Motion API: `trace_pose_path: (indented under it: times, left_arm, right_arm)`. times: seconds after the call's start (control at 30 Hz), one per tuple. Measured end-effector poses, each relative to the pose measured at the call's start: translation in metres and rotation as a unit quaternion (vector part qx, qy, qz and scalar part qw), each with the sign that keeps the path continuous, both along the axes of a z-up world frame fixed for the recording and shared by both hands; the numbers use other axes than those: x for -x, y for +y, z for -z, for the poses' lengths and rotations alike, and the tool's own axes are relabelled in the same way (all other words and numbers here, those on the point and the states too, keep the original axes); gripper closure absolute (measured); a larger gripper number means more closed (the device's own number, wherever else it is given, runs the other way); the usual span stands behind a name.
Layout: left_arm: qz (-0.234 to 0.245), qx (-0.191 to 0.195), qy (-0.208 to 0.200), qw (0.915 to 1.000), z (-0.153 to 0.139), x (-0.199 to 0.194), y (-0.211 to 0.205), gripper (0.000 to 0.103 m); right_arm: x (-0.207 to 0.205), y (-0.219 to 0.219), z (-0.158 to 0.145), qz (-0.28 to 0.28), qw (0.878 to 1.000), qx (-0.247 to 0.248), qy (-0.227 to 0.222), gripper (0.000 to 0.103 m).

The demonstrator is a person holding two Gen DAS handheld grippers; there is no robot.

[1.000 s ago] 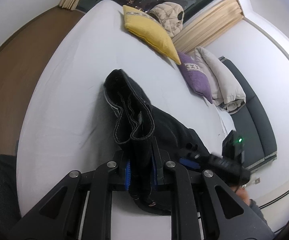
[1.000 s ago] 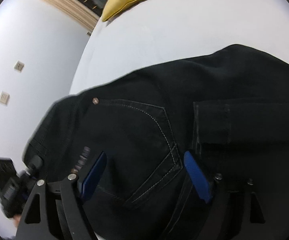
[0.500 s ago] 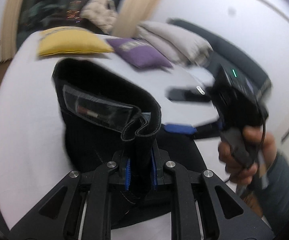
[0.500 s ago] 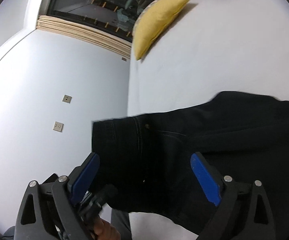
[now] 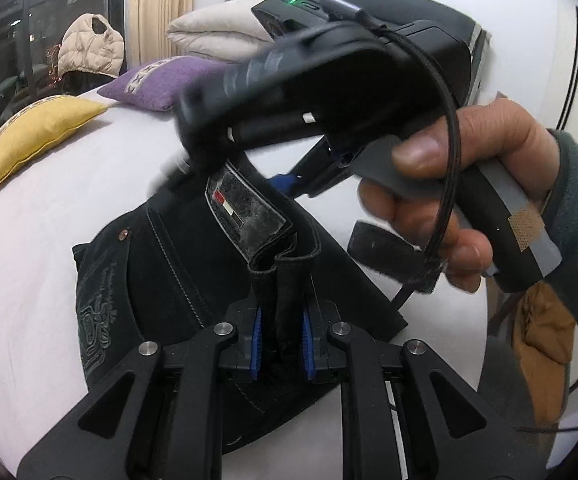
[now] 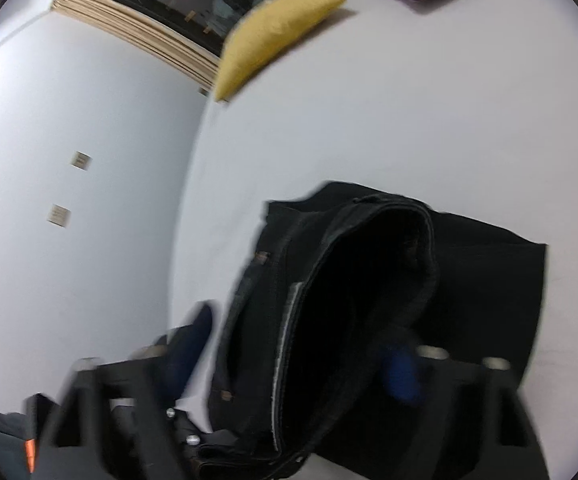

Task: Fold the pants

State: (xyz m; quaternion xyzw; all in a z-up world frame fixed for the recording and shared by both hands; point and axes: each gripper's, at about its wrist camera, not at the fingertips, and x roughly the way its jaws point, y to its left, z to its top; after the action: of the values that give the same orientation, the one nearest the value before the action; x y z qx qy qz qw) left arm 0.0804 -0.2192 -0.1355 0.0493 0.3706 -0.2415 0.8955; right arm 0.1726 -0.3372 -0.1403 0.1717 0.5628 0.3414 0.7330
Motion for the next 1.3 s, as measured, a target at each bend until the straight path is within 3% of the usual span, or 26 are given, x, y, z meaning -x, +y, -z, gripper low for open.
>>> trace_pose_path:
  times: [0.03,0.07,0.27,0.37,0.5,0.7,0.77,0.9,0.97,1.0,1.1,1.17,1.3]
  left_arm:
    - [-0.001,0.002,0.003,1.0,0.001,-0.003,-0.003,0.089]
    - [0.0,0.003,0.003,1.0,0.001,-0.003,-0.005,0.089]
    - [0.017,-0.006,-0.01,0.9998,0.0,-0.014,-0.035,0.089]
    - [0.03,-0.009,-0.015,0.9994,0.0,-0.018,-0.05,0.089]
    - [0.051,-0.024,-0.011,0.9983,0.013,-0.022,-0.074,0.089]
    - [0.069,-0.082,0.055,0.9927,0.083,-0.045,-0.108,0.086]
    - [0.07,-0.071,0.057,0.9934,0.095,-0.049,-0.11,0.084]
    - [0.065,-0.045,0.058,0.9951,0.096,-0.052,-0.113,0.073]
    - [0.072,-0.029,0.064,0.9949,0.097,-0.051,-0.111,0.052]
    - [0.073,-0.025,0.07,0.9946,0.097,-0.05,-0.11,0.037]
    - [0.07,-0.007,0.083,0.9941,0.093,-0.045,-0.097,0.035]
    - [0.066,0.013,0.087,0.9939,0.082,-0.038,-0.083,0.035]
    - [0.058,0.021,0.06,0.9963,0.059,-0.02,-0.046,0.035]
  right_arm:
    - [-0.001,-0.007,0.002,0.005,1.0,0.008,-0.004,0.068]
    - [-0.004,-0.014,0.003,0.011,1.0,0.009,-0.006,0.078]
    - [-0.004,-0.038,-0.008,0.022,0.999,0.01,-0.037,0.087]
    - [-0.005,-0.047,-0.011,0.036,0.999,-0.001,-0.041,0.087]
    - [-0.001,-0.068,0.01,0.062,0.997,-0.019,-0.031,0.087]
    - [-0.007,-0.079,0.075,0.1,0.995,-0.018,0.015,0.087]
    - [-0.006,-0.082,0.09,0.115,0.992,-0.038,0.023,0.087]
    - [-0.005,-0.084,0.09,0.122,0.991,-0.051,0.02,0.086]
    - [-0.006,-0.088,0.089,0.121,0.991,-0.052,0.022,0.086]
    - [-0.007,-0.088,0.088,0.12,0.991,-0.049,0.021,0.086]
    - [-0.009,-0.088,0.087,0.121,0.991,-0.042,0.026,0.081]
    - [-0.011,-0.097,0.088,0.138,0.988,-0.05,0.04,0.071]
    - [-0.005,-0.119,0.072,0.184,0.982,-0.03,0.023,0.055]
